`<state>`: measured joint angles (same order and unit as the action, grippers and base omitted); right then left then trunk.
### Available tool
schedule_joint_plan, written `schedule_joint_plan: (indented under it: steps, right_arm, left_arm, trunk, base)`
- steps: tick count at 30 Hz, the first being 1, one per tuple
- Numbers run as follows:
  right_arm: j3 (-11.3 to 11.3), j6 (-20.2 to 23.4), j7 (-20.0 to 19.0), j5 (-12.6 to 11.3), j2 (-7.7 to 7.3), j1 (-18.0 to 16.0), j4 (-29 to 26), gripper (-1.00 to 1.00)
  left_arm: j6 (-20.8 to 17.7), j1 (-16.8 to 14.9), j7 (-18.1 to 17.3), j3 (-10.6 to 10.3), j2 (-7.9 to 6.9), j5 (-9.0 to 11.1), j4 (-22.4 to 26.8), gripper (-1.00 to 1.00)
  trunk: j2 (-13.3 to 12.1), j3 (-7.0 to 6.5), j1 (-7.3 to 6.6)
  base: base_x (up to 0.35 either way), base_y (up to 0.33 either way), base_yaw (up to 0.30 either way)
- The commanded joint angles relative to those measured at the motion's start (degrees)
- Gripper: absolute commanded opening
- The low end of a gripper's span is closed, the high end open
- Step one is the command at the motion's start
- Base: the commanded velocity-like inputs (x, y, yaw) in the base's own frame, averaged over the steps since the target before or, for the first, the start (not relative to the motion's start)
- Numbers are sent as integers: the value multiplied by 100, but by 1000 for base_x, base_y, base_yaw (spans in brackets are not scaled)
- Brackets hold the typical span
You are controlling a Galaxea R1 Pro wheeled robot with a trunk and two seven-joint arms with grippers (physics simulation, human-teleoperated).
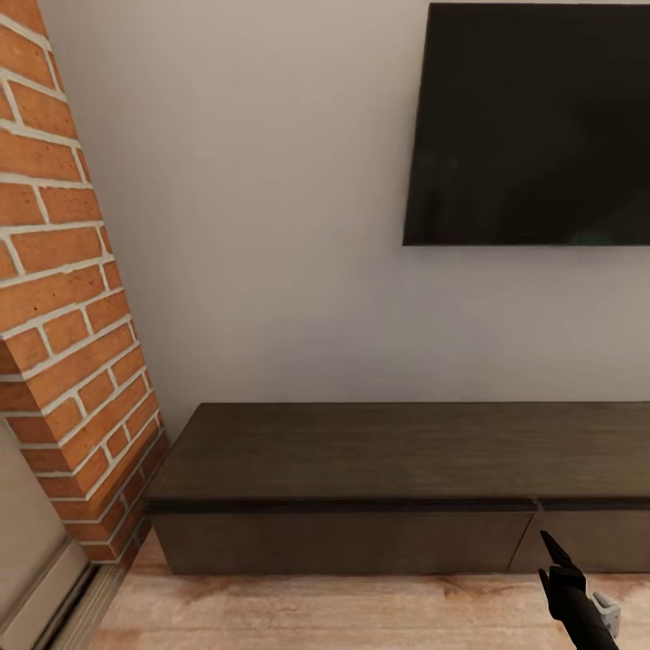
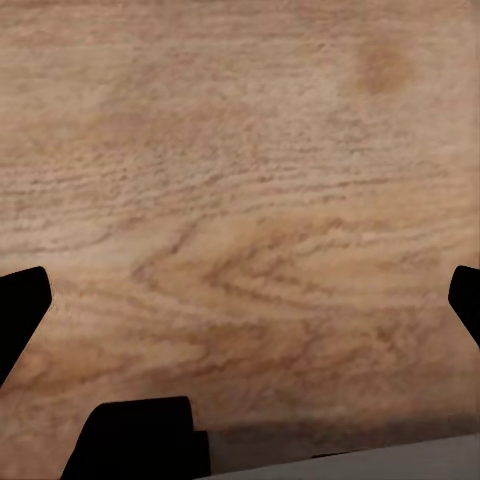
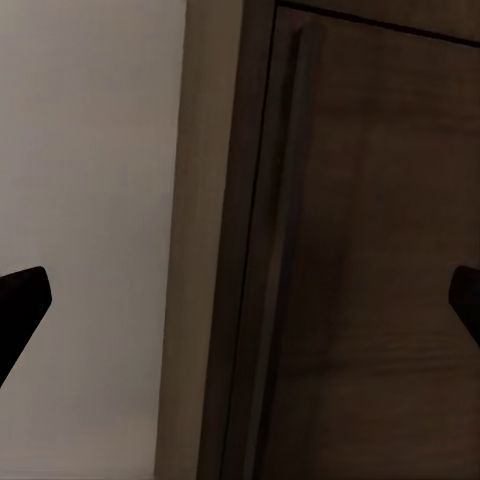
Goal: Place each of the two pumpkins and all three candles from the living room inside a cabinet in the living room (use any cabinet), then make sure every cabinet is closed, and position the cauldron so it is next to a table in the living room.
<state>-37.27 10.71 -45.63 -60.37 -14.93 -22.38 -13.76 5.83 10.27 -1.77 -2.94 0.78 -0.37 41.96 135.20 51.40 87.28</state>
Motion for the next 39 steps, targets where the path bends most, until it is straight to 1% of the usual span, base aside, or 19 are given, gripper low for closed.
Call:
schedule_joint_plan:
  steps: [1,11,20,29,33,39]
  right_arm:
    - [-1,56,-16,-59,-1,-3,5,100]
    - [0,55,-16,-61,5,-3,5,100]
    - [1,59,-21,-65,15,-3,5,100]
    - [1,72,-97,-70,16,-3,-3,100]
    - [1,78,-118,-71,16,-3,-4,100]
    - [28,83,-282,-71,16,-3,-1,100]
  left_arm:
    - [8,1,-17,5,1,-5,5,100]
    - [13,1,-17,4,-5,4,-165,100]
    - [16,1,-17,4,-8,10,-193,100]
    - [19,1,-17,4,-8,11,-196,100]
    - [18,1,-17,4,-8,11,-193,100]
    - [22,1,-17,4,-8,11,-189,100]
  trunk:
    - [2,4,0]
    - [2,4,0]
    - [2,4,0]
    - [2,4,0]
    - [2,4,0]
    - [2,4,0]
  base:
    - [72,57,0]
    - [87,72,0]
    - [64,49,0]
    - [8,4,0]
    - [111,15,0]
    - [41,6,0]
